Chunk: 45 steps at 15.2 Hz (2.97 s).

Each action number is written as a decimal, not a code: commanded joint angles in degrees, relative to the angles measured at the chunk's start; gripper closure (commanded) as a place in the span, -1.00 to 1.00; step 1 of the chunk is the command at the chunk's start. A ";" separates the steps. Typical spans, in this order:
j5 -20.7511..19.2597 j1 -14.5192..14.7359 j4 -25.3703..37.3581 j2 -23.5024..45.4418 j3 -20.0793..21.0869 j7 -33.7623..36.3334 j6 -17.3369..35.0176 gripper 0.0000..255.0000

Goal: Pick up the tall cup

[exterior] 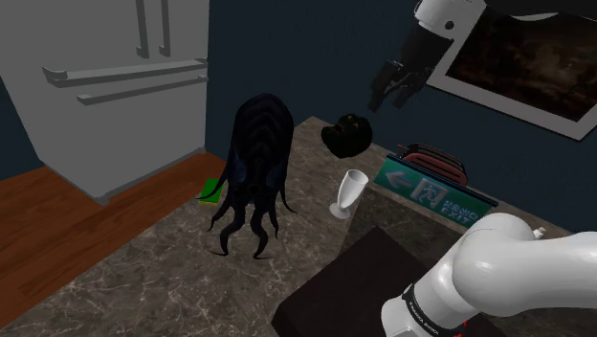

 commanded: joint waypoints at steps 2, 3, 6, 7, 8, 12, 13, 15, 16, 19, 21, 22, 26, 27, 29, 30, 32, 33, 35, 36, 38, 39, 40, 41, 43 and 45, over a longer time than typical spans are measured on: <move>-0.34 -0.26 -1.51 0.10 -0.75 -0.59 1.55 -1.00; -0.69 -0.54 -2.96 0.26 -1.51 -1.18 3.12 -1.00; -1.77 -1.44 -6.94 1.23 -3.82 -2.95 7.94 -1.00; -2.14 -1.76 -8.15 1.71 -4.60 -3.53 9.58 -1.00; -2.50 -2.09 -9.29 2.28 -5.39 -4.13 11.25 -1.00; -3.90 -3.49 -13.19 5.40 -8.59 -6.52 18.11 -1.00; -4.24 -3.83 -13.99 6.41 -9.41 -7.12 19.87 -1.00; -4.85 -4.50 -15.38 8.68 -11.06 -8.36 23.46 -1.00; -5.12 -4.82 -15.97 9.96 -11.90 -8.99 25.27 -1.00; -5.75 -5.66 -17.26 14.30 -14.46 -10.96 30.77 -1.00; -5.94 -6.10 -17.74 17.62 -16.19 -12.38 34.46 -1.00; -5.94 -6.28 -17.85 19.39 -17.07 -13.13 36.30 -1.00; -5.04 -6.57 -17.54 27.21 -20.65 -16.63 43.51 -1.00; -4.50 -6.54 -17.26 29.33 -21.55 -17.68 45.24 -1.00; -2.94 -6.35 -16.47 33.73 -23.32 -20.07 48.60 -1.00; -1.84 -6.24 -15.96 36.01 -24.14 -21.46 50.20 -1.00; 1.03 -5.99 -14.70 40.73 -25.64 -24.66 53.21 -1.00; 2.83 -5.88 -13.95 43.16 -26.28 -26.51 54.58 -1.00; 7.16 -6.05 -12.18 48.12 -27.00 -30.65 57.03 -1.00; 9.58 -6.40 -11.16 50.62 -27.03 -32.89 58.08 -1.00; 11.66 -6.94 -10.64 52.71 -26.55 -34.65 59.32 -1.00; 12.50 -7.09 -10.67 53.51 -26.28 -35.28 60.05 -1.00; 13.36 -7.25 -10.68 54.31 -25.98 -35.93 60.77 -1.00; 14.25 -7.43 -10.68 55.12 -25.66 -36.59 61.48 -1.00; 16.07 -7.87 -10.62 56.75 -24.91 -37.96 62.88 -1.00; 17.52 -8.32 -10.52 58.05 -24.21 -39.06 63.96 -1.00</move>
